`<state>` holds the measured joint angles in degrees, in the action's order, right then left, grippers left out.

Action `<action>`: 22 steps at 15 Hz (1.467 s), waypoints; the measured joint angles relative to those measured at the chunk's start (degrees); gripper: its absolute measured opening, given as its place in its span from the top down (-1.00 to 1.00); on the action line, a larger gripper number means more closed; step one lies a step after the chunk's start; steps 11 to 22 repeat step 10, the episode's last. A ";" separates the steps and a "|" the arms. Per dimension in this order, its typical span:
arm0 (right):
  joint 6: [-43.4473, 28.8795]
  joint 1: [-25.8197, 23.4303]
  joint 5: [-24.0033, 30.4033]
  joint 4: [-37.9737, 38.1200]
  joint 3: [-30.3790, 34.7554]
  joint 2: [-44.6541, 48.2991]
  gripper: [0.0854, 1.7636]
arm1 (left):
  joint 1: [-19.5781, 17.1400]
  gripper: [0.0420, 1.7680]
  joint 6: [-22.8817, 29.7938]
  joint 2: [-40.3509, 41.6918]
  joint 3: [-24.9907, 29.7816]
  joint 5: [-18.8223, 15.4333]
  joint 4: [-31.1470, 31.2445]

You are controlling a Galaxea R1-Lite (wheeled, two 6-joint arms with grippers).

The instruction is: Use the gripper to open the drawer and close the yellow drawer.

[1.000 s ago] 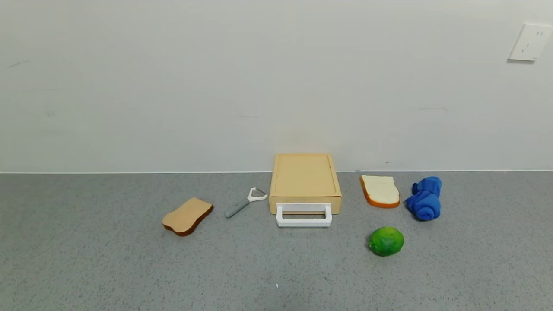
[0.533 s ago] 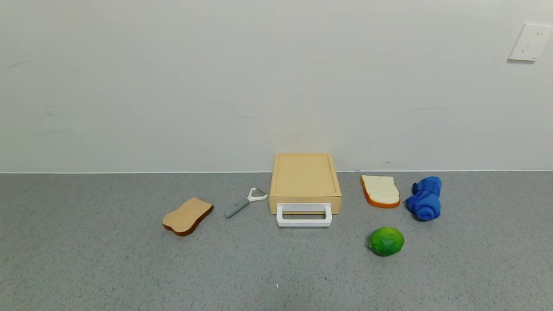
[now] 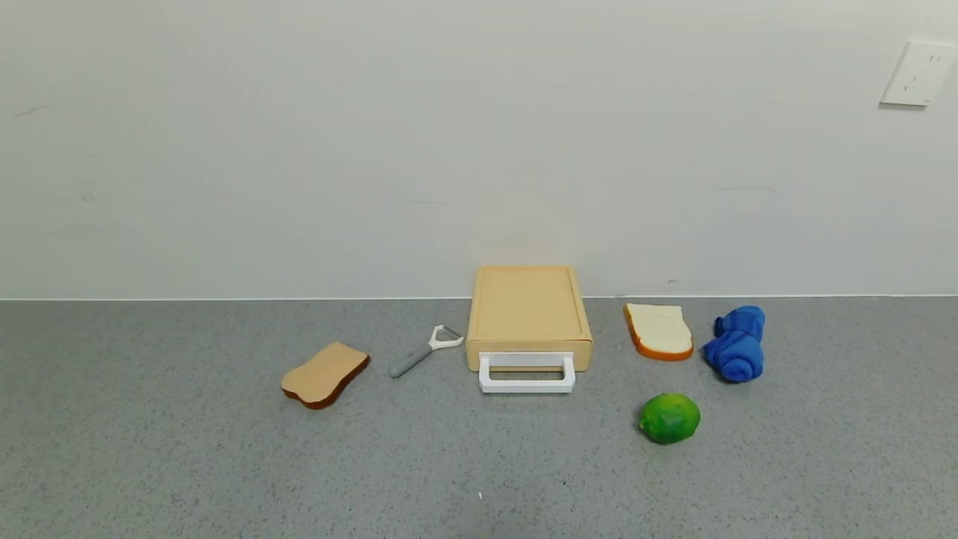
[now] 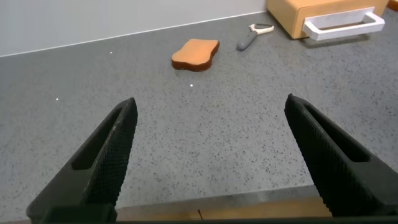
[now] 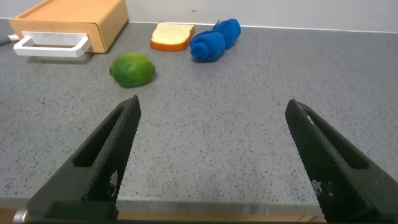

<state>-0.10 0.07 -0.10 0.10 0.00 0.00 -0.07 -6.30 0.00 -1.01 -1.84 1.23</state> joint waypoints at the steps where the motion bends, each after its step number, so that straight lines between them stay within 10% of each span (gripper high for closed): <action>1: 0.00 0.00 0.00 0.00 0.00 0.00 -0.94 | 0.00 -0.94 -0.15 0.00 0.09 -0.52 0.00; 22: 0.17 0.02 0.02 0.00 0.00 0.00 -0.94 | 0.02 -0.94 2.26 0.00 0.39 0.37 -0.50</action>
